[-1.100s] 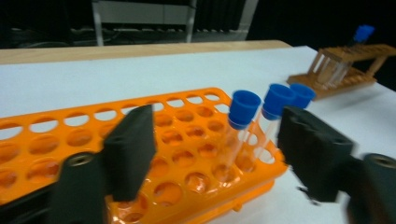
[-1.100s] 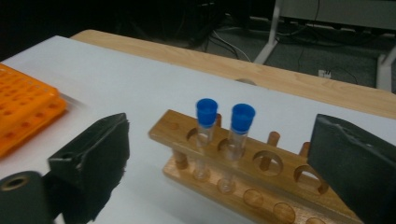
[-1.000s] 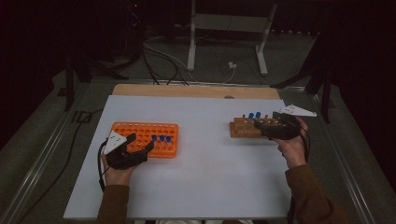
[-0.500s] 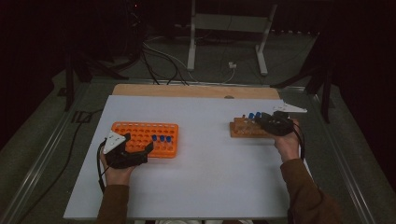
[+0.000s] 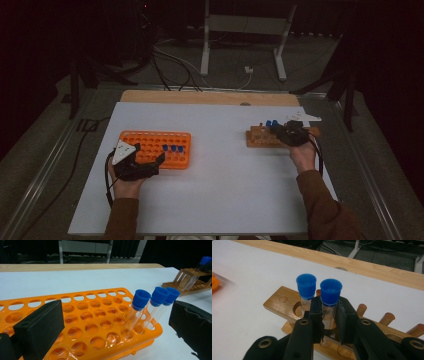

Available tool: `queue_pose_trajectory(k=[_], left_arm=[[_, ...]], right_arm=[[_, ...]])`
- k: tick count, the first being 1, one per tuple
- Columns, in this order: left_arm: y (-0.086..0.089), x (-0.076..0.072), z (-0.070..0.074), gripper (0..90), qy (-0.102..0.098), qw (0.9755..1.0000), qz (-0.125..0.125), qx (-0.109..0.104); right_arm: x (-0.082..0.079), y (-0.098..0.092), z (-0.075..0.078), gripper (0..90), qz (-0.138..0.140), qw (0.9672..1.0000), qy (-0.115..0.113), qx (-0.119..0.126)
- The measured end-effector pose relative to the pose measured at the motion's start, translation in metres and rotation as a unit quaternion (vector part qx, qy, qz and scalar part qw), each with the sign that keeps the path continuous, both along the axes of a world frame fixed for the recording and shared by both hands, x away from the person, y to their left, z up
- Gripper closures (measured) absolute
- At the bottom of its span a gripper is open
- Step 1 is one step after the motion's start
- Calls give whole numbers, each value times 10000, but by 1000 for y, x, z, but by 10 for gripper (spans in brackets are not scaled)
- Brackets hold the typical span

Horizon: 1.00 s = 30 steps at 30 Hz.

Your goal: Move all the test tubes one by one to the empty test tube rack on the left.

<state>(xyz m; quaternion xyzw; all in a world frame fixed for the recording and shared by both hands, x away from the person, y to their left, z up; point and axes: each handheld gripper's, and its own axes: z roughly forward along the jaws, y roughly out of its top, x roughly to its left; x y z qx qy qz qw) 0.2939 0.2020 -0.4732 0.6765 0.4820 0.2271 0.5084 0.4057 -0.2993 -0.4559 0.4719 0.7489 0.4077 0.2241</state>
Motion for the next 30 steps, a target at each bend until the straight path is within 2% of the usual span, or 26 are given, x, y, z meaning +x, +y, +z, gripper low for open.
queue_pose_trajectory(k=[5, 16, 30], left_arm=[[0, 0, -1, 9, 13, 10000, 6, 18], [0, 0, -1, 8, 8, 10000, 24, 28], [0, 0, -1, 8, 18, 10000, 24, 39]], right_arm=[[-2, -1, 4, 766, -2, 9999, -87, 92], [-9, -6, 21, 766, -1, 9996, -278, 22], [-17, -12, 43, 767, -27, 9989, -437, 143]])
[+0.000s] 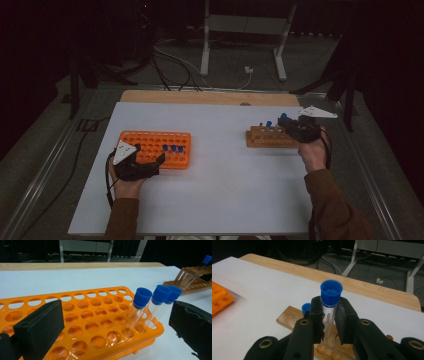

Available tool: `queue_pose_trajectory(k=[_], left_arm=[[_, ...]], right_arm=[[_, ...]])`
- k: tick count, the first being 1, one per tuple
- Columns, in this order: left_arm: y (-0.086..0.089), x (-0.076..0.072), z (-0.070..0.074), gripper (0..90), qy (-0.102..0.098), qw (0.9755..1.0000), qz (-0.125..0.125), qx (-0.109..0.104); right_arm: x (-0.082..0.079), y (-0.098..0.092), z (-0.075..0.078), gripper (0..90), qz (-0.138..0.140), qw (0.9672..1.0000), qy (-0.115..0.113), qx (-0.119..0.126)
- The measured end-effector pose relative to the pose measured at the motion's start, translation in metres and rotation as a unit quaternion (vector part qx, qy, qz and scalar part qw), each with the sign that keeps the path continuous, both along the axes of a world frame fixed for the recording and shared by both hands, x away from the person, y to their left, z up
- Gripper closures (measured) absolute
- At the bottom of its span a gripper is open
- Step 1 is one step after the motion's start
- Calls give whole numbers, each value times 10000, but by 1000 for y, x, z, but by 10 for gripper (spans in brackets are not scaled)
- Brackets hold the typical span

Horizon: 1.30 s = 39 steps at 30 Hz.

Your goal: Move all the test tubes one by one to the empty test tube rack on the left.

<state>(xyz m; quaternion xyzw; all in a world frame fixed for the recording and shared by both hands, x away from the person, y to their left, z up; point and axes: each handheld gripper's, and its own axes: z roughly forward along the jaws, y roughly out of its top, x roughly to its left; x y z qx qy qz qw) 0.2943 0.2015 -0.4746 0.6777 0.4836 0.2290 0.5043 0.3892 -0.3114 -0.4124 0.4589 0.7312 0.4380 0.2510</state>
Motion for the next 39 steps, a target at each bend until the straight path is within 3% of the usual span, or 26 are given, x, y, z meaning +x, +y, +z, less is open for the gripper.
queue_pose_trajectory(k=[23, 39], left_arm=[[-1, 0, -1, 8, 29, 10000, 13, 14], [-1, 0, 1, 8, -30, 10000, 23, -43]], right_arm=[[-20, -5, 23, 767, 169, 9996, -198, -66], [-29, 8, 22, 767, 520, 9985, -136, 86]])
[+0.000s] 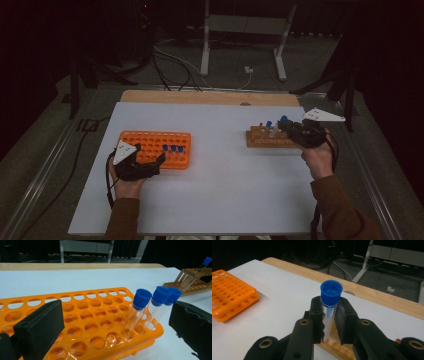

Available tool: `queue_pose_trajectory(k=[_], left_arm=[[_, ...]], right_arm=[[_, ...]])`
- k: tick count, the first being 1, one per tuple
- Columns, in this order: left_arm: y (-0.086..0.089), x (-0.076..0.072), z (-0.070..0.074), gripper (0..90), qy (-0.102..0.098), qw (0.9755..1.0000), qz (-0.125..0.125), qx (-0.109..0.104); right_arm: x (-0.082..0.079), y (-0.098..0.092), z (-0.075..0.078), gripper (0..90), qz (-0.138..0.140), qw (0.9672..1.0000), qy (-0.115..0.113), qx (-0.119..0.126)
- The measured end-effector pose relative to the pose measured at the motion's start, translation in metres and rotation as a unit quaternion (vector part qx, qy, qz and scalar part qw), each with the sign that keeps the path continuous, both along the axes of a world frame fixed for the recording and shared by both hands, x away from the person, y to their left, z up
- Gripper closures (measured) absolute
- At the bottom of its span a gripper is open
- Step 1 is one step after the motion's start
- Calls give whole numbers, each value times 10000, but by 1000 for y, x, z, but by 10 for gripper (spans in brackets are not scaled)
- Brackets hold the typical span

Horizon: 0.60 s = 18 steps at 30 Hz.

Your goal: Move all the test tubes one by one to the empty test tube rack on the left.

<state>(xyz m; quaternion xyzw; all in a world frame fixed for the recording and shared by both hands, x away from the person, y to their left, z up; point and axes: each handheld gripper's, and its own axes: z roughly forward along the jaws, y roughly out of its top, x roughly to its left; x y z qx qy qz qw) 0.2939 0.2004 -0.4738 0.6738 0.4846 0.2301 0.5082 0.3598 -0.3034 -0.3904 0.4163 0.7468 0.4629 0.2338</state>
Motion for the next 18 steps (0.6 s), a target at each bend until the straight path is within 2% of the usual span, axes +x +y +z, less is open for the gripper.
queue_pose_trajectory(k=[6, 10, 14, 18], left_arm=[[-3, -2, 4, 9, -130, 9999, 44, 8], [-9, -4, 8, 9, -245, 9997, 30, 86], [-17, -7, 16, 9, -427, 9989, 48, 181], [-28, -8, 26, 10, -537, 9984, -63, 174]], right_arm=[[-4, 13, 0, 767, 211, 9998, 3, 9], [-5, 22, -1, 766, 356, 9993, 10, 70], [-6, 31, -3, 766, 512, 9986, 25, 87], [-5, 41, -5, 766, 633, 9979, 79, 92]])
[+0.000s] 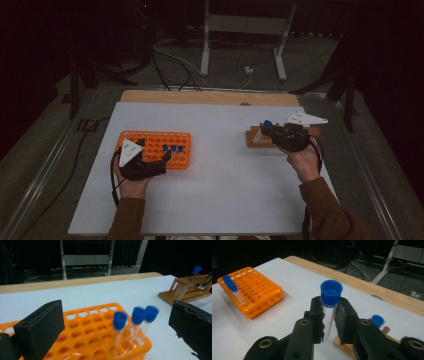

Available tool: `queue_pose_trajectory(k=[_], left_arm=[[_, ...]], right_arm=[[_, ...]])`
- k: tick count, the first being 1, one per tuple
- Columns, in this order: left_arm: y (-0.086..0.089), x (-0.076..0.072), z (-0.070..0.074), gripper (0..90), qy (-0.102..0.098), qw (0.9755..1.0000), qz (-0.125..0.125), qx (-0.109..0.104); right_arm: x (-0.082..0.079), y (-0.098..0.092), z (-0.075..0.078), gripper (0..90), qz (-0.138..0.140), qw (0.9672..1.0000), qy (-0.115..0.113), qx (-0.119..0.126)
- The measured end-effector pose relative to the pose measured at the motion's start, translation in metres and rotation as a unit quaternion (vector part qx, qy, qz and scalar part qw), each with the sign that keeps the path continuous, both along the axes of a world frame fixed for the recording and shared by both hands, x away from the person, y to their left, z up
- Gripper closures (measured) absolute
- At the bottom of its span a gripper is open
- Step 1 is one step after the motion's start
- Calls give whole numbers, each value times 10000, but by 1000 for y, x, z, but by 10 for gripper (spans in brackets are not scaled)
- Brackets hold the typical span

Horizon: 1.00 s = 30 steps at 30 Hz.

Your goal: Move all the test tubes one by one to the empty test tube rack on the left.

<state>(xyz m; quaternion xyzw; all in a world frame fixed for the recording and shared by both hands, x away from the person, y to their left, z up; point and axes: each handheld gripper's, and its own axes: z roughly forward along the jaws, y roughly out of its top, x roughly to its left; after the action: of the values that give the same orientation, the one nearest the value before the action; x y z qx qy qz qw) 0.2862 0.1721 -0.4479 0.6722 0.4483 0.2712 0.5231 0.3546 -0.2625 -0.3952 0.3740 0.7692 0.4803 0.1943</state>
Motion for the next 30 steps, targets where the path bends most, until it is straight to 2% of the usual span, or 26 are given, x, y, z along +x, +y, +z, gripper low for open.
queue_pose_trajectory(k=[4, 9, 13, 20, 22, 24, 27, 30], left_arm=[[-20, -2, 12, 26, -144, 9995, -279, 70], [-52, 1, 25, 31, -251, 9974, -650, 180], [-78, 10, 30, 24, -155, 9951, -923, 331], [-114, 21, 28, 64, 67, 9916, -1178, 524], [-121, 23, 27, 99, 87, 9910, -1217, 550], [-125, 24, 26, 187, 112, 9901, -1290, 549], [-131, 27, 25, 338, 272, 9892, -1323, 575], [-134, 28, 24, 422, 283, 9883, -1416, 488]], right_arm=[[1, 9, 0, 766, 116, 9999, 33, -15], [0, 20, 3, 766, 273, 9996, 66, 28], [-1, 32, 6, 766, 421, 9991, 96, 45], [-2, 54, 9, 766, 680, 9976, 140, 41], [-3, 60, 10, 766, 750, 9971, 152, 35], [-4, 66, 11, 766, 819, 9965, 164, 31], [-5, 74, 11, 766, 921, 9956, 163, 47], [-7, 80, 12, 766, 1019, 9946, 168, 98]])
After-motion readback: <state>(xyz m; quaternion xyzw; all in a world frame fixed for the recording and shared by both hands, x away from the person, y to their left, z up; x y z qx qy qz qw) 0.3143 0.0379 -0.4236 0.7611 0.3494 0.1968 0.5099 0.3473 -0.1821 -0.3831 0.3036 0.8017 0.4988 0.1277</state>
